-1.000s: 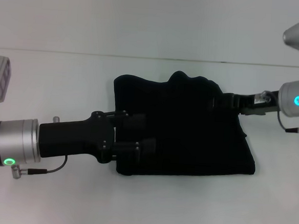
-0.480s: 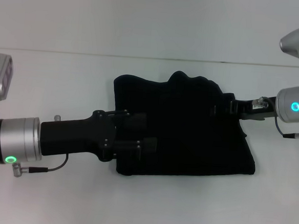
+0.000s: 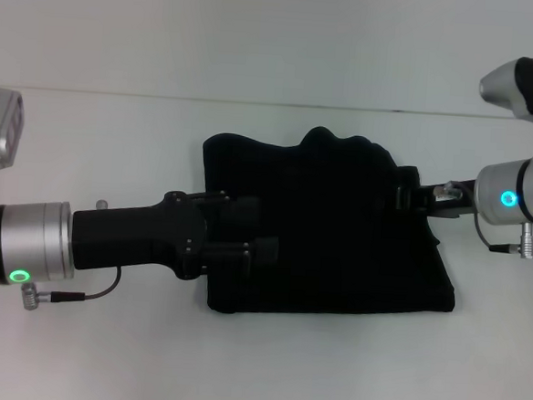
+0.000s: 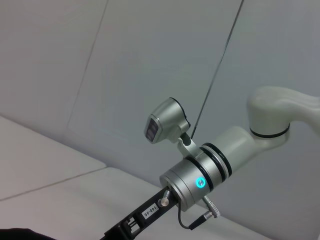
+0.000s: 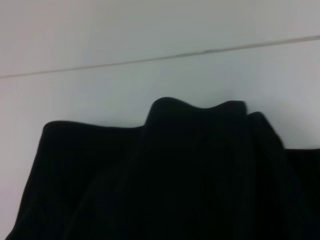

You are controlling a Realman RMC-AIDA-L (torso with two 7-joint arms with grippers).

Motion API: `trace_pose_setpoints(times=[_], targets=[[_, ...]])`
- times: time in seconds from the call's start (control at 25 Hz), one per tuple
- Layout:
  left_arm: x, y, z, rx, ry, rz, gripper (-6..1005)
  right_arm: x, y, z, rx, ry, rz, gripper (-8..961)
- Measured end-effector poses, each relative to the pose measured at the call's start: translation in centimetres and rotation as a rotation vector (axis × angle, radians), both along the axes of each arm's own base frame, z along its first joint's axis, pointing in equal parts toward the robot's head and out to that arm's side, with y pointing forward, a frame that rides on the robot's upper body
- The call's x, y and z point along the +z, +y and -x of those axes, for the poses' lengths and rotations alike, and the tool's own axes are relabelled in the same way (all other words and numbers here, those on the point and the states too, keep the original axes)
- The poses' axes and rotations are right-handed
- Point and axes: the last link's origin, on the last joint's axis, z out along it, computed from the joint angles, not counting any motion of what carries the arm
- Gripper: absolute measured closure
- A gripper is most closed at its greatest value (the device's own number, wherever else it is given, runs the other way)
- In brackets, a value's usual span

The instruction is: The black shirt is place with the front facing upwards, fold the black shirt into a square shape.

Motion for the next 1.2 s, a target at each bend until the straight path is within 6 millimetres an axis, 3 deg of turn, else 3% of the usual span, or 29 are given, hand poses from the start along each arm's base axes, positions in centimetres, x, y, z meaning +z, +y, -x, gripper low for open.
trace_pose_setpoints(times=[0.24,0.44,0.84,1.2], targets=[[0.0,0.0,0.0,0.009,-0.003,0.004,222,-0.5,-0.2,0.3,0.035,0.001,0.011,805],[-0.1,-0.1,0.0,0.021,-0.010,0.012,222,0.0,-0.4,0.0,0.048,0.046,-0.010,908],[0.0,0.0,-0.1,0.029,-0.015,0.017,222,2.8,-0.5,0.0,0.100,0.131,-0.065,895],[0.0,0.1,-0.1,0.036,-0.019,0.016,222,3.9,-0.4,0.4,0.128,0.148,-0.068,884]])
